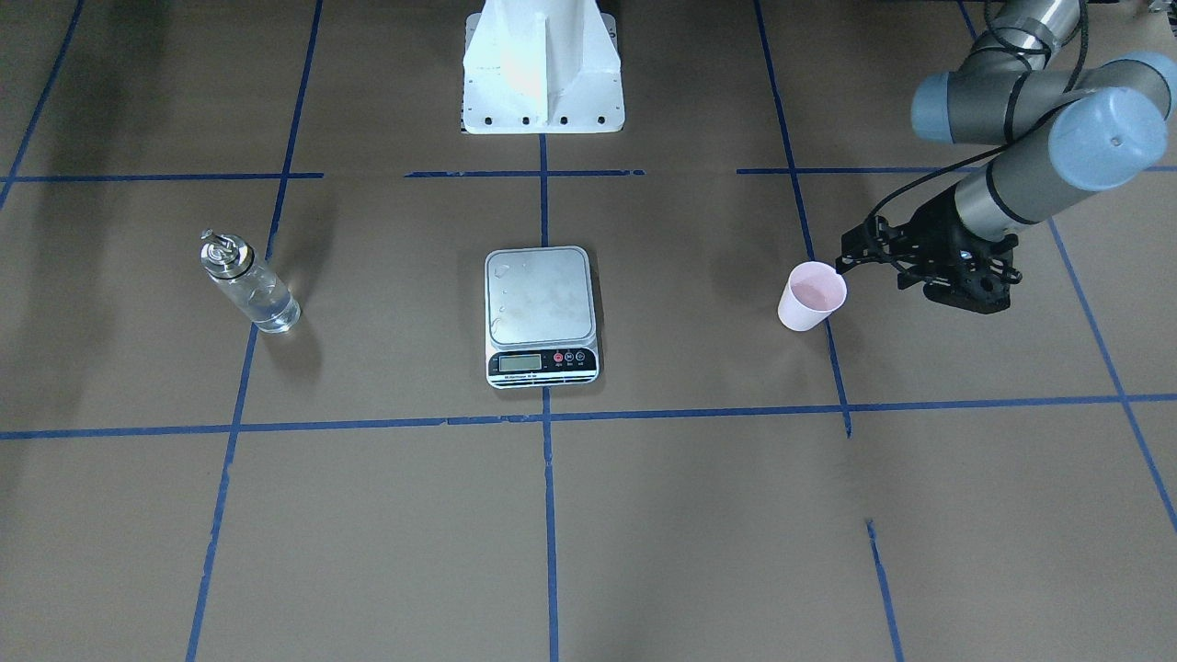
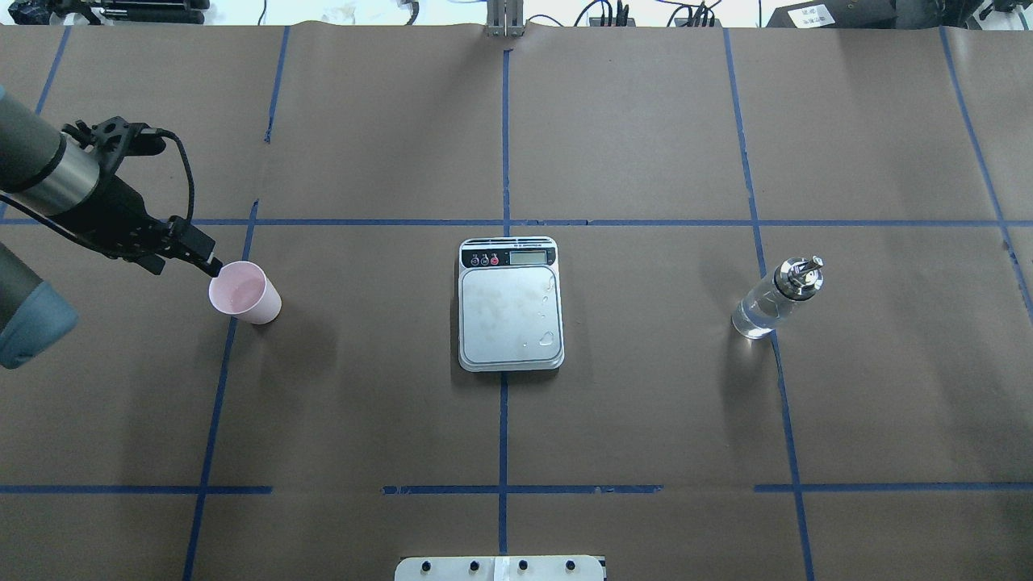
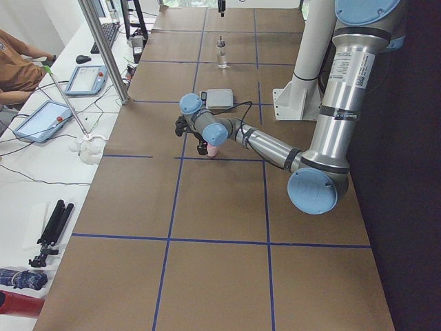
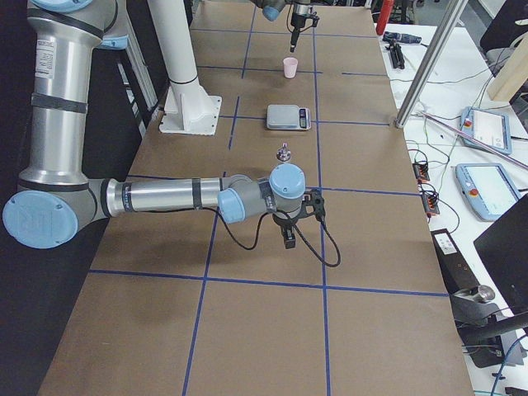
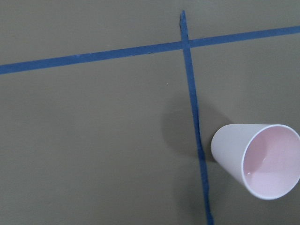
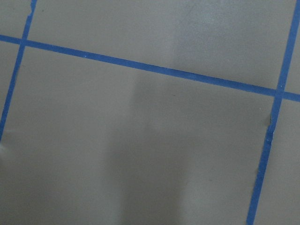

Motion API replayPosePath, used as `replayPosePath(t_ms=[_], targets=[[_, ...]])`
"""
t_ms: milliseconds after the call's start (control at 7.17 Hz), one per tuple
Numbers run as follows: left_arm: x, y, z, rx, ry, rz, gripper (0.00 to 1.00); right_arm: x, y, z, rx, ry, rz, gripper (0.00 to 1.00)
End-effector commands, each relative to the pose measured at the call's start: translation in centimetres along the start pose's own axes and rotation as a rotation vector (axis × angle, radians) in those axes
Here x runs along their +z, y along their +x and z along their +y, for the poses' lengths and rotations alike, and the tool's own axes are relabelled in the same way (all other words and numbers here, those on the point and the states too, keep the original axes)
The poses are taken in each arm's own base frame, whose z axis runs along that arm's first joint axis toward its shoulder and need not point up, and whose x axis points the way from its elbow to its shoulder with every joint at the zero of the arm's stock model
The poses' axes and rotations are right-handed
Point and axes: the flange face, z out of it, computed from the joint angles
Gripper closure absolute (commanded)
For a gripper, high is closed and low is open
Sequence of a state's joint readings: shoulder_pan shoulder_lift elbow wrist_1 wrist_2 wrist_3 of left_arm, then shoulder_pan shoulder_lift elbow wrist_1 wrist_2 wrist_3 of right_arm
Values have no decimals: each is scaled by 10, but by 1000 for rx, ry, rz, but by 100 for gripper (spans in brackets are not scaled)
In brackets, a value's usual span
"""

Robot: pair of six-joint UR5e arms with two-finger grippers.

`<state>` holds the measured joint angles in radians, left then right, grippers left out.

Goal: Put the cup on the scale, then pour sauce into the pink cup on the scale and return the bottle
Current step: 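Reach the left gripper down to the pink paper cup, then close the left gripper on the pink cup's rim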

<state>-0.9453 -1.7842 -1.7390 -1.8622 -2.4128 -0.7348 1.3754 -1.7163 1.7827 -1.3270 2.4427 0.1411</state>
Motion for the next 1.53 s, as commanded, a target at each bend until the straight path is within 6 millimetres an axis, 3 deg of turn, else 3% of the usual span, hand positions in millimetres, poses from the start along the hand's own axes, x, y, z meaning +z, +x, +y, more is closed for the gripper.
replayPosePath(t_ms=[0, 418, 558, 697, 837, 1116, 1255, 1395], targets=[[12, 10, -2, 6, 15, -31, 9, 1, 0, 0, 1, -1, 0, 0], [39, 4, 1, -4, -21, -59, 13, 3, 0, 0, -1, -7, 0, 0], [47, 8, 5, -1, -34, -61, 35, 4, 0, 0, 2, -10, 0, 0], [51, 6, 6, -2, -42, -64, 73, 6, 2, 1, 3, -14, 2, 0], [54, 5, 7, -4, -47, -68, 100, 7, 3, 1, 4, -15, 2, 0], [42, 21, 8, -40, -27, -50, 100, 8, 3, 1, 2, -18, 7, 0], [17, 42, 2, -206, 18, -22, 100, 8, 3, 0, 1, -16, 6, 0], [-21, 76, -3, -345, 78, 37, 100, 8, 2, -1, -2, -15, 5, 0]])
